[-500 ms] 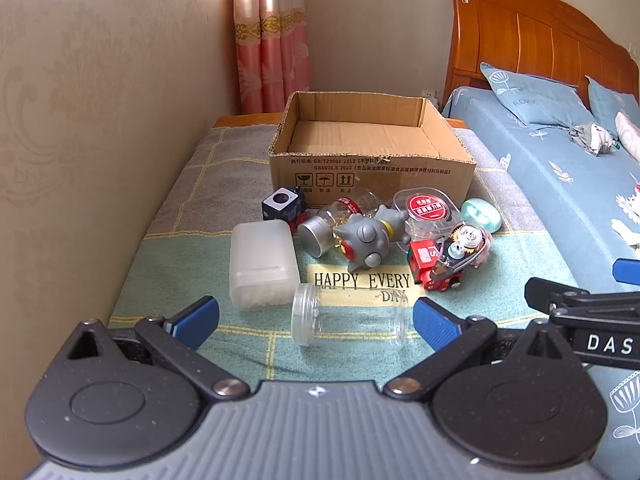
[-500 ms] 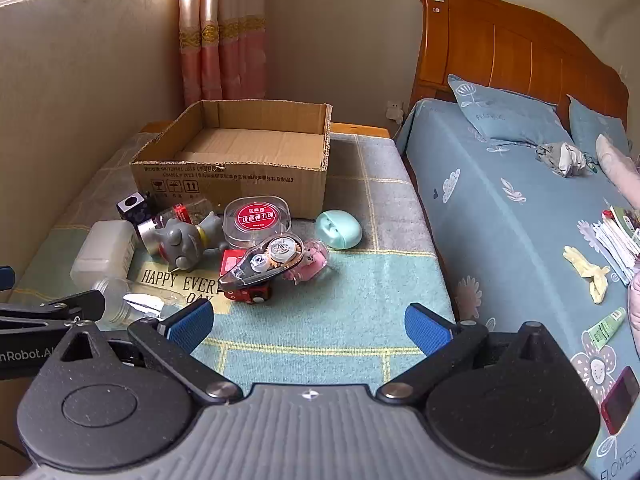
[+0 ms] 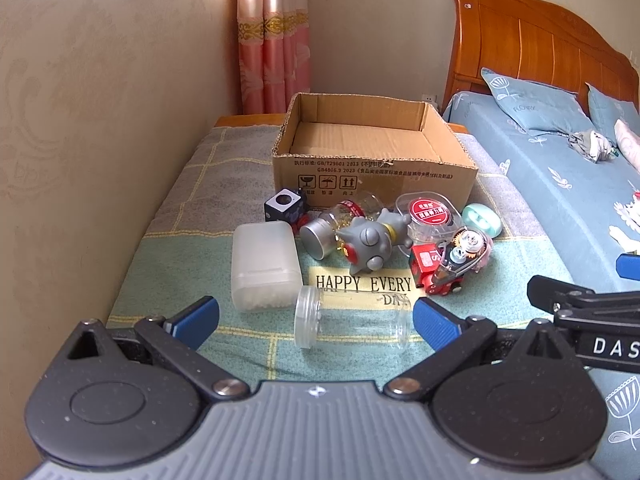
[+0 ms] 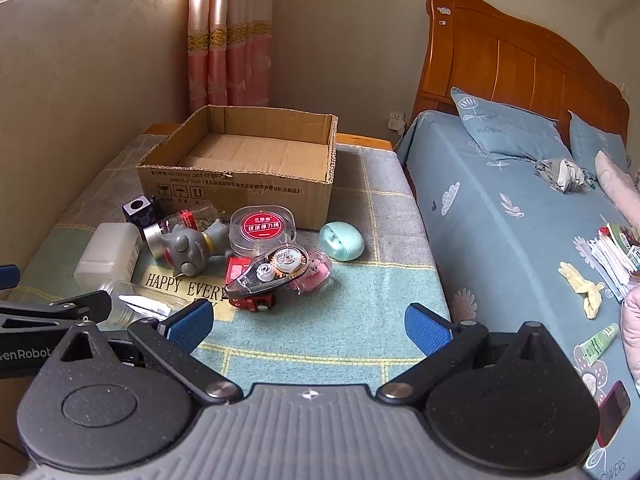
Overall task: Organize rigid objects
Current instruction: 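Reach the left gripper toward the clear plastic jar lying on the blanket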
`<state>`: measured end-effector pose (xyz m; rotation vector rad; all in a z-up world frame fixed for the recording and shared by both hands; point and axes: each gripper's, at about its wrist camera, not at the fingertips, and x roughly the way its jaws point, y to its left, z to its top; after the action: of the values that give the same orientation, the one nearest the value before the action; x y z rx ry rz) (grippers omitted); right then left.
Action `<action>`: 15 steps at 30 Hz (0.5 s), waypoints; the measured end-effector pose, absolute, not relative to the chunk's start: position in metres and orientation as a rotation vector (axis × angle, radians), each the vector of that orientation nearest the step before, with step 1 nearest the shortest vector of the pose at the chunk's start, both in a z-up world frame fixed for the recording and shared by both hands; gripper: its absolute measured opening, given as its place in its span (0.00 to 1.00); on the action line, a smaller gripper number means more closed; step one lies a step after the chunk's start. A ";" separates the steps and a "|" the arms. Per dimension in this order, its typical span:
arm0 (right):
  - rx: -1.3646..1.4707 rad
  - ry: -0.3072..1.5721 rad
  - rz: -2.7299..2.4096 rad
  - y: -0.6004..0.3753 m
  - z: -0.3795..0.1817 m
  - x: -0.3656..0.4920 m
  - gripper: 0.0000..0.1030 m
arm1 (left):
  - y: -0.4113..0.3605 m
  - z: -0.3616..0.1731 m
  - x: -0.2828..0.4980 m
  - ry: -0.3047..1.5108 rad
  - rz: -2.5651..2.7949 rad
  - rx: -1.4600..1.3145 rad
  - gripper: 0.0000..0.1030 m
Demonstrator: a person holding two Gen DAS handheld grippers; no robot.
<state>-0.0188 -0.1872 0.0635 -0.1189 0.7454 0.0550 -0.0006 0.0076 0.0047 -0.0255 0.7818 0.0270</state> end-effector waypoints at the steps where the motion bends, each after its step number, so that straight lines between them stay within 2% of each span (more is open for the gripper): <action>1: -0.123 0.744 0.052 -0.187 0.064 -0.019 1.00 | 0.008 0.004 0.000 0.782 0.025 -0.026 0.99; 15: -0.147 0.741 0.045 -0.189 0.064 -0.011 1.00 | 0.005 0.002 0.009 0.785 0.002 -0.029 0.99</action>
<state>-0.0106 -0.1892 0.0640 -0.1472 0.7414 0.0445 0.0085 0.0047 0.0018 -0.0294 0.7845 0.0019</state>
